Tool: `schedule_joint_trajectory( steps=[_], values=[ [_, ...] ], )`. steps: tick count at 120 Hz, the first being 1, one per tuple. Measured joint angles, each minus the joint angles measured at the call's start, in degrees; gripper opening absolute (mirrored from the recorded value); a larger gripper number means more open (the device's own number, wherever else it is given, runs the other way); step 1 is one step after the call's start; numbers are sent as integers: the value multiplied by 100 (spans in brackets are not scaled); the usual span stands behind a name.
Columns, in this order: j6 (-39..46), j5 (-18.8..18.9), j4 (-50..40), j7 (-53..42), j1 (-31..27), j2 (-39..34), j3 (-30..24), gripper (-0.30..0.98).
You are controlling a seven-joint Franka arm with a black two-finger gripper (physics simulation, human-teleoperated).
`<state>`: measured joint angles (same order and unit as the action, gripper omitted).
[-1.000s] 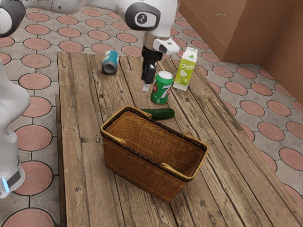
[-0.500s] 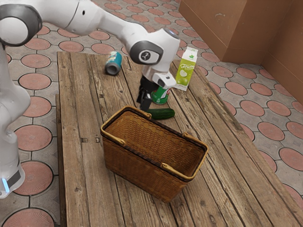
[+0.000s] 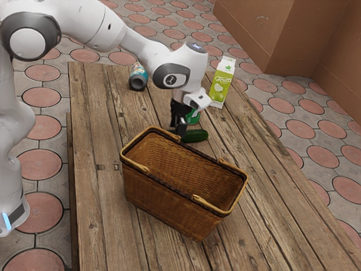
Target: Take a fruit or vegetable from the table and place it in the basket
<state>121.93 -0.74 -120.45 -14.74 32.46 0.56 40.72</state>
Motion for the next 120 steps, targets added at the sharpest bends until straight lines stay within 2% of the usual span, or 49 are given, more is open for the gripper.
schedule_joint_trajectory(
  steps=[16, 30, 41, 50, 59, 85, 100, 120],
  values=[
    [197, -148, -17, 3, -14, 147, -4, 66],
    [234, -237, -47, -6, 159, 219, -7, 44],
    [175, -343, -26, -25, 182, 226, 7, 46],
    [-100, -73, 299, -98, 138, 209, 6, 31],
    [-745, 218, 784, -156, 145, 196, 72, 24],
    [-2556, 740, 2368, -300, 116, 124, 50, 23],
    [-3129, 832, 2508, -369, 458, -60, 39, 23],
    [-3492, 937, 2507, -431, 960, -142, 70, 22]
  ],
)
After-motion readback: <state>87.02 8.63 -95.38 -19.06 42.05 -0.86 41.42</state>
